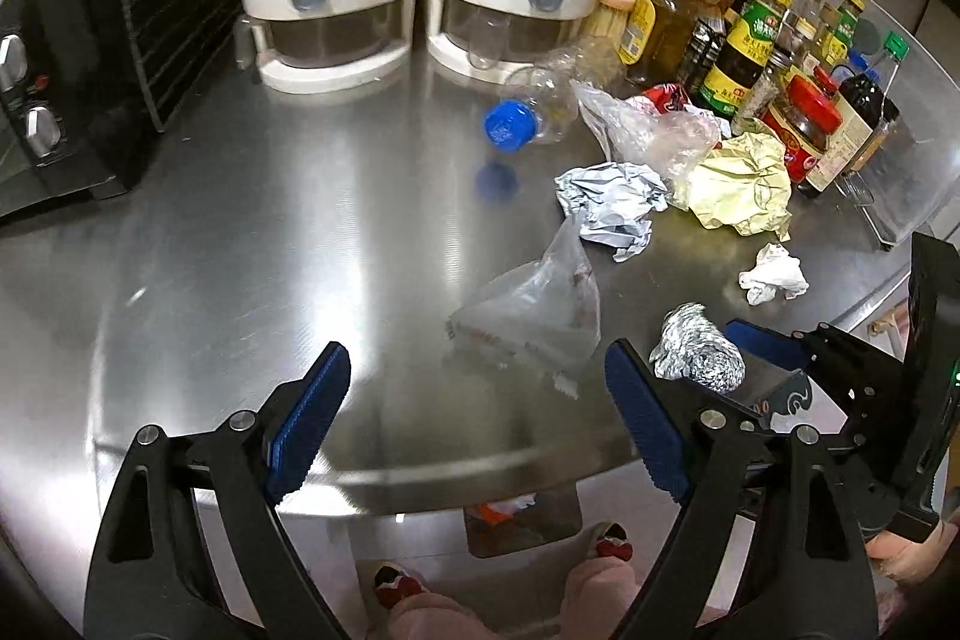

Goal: Collect trash
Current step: 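Grasp the foil ball with the right tool while the left tool grasps the clear plastic wrapper, then carry the foil ball and clear wrapper in both tools over the floor bin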

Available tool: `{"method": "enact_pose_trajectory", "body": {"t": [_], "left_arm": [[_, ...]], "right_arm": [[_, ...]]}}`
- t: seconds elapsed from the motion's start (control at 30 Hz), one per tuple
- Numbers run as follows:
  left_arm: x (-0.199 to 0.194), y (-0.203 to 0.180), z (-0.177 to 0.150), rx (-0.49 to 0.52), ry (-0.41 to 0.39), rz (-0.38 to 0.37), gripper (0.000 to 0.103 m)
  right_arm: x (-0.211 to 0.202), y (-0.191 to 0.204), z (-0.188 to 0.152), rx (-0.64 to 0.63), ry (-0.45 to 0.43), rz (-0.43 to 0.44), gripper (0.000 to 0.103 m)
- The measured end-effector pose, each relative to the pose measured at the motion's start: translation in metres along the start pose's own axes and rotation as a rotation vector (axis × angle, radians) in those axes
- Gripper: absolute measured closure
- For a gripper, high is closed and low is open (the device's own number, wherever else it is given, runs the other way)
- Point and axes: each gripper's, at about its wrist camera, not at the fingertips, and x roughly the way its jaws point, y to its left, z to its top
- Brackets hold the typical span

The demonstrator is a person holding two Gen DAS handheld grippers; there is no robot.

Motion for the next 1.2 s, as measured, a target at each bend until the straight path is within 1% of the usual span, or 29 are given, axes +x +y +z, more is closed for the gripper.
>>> {"method": "enact_pose_trajectory", "body": {"t": [0.03, 0.17, 0.23, 0.3, 0.33, 0.47, 0.57, 0.63, 0.7, 0.77, 0.87, 0.9, 1.03, 1.2], "left_arm": [[0.005, -0.002, 0.002, 0.006, 0.006, -0.007, 0.021], [0.025, -0.009, 0.011, 0.032, 0.034, -0.026, 0.021], [0.036, -0.011, 0.013, 0.046, 0.055, -0.037, 0.024], [0.044, -0.011, 0.014, 0.044, 0.074, -0.044, 0.029], [0.049, -0.011, 0.015, 0.043, 0.08, -0.045, 0.03], [0.059, -0.01, 0.015, 0.04, 0.101, -0.048, 0.039], [0.06, -0.01, 0.016, 0.048, 0.092, -0.039, 0.042], [0.061, -0.009, 0.016, 0.045, 0.088, -0.035, 0.046], [0.061, -0.007, 0.017, 0.039, 0.086, -0.032, 0.052], [0.06, -0.006, 0.018, 0.034, 0.083, -0.031, 0.055], [0.058, -0.005, 0.017, 0.027, 0.076, -0.033, 0.065], [0.057, -0.004, 0.017, 0.024, 0.077, -0.038, 0.074], [0.054, 0.001, 0.016, -0.005, 0.085, -0.054, 0.078], [0.043, 0.0, 0.009, -0.003, 0.079, -0.044, 0.08]], "right_arm": [[0.003, -0.003, 0.002, 0.001, 0.004, -0.001, 0.046], [0.01, -0.015, 0.01, 0.015, 0.011, -0.008, 0.048], [0.011, -0.02, 0.013, 0.029, 0.011, -0.008, 0.049], [0.011, -0.025, 0.016, 0.037, 0.011, -0.014, 0.05], [0.011, -0.027, 0.017, 0.04, 0.01, -0.017, 0.05], [0.009, -0.031, 0.018, 0.042, 0.009, -0.022, 0.052], [0.009, -0.033, 0.019, 0.046, 0.003, -0.023, 0.054], [0.008, -0.034, 0.019, 0.042, -0.002, -0.022, 0.055], [0.009, -0.034, 0.019, 0.038, -0.005, -0.019, 0.056], [0.009, -0.034, 0.02, 0.033, -0.007, -0.016, 0.057], [0.01, -0.034, 0.021, 0.027, -0.005, -0.014, 0.058], [0.01, -0.034, 0.021, 0.027, -0.004, -0.011, 0.058], [0.011, -0.031, 0.023, 0.03, 0.009, 0.011, 0.059], [0.009, -0.025, 0.023, 0.031, 0.014, 0.032, 0.059]]}}
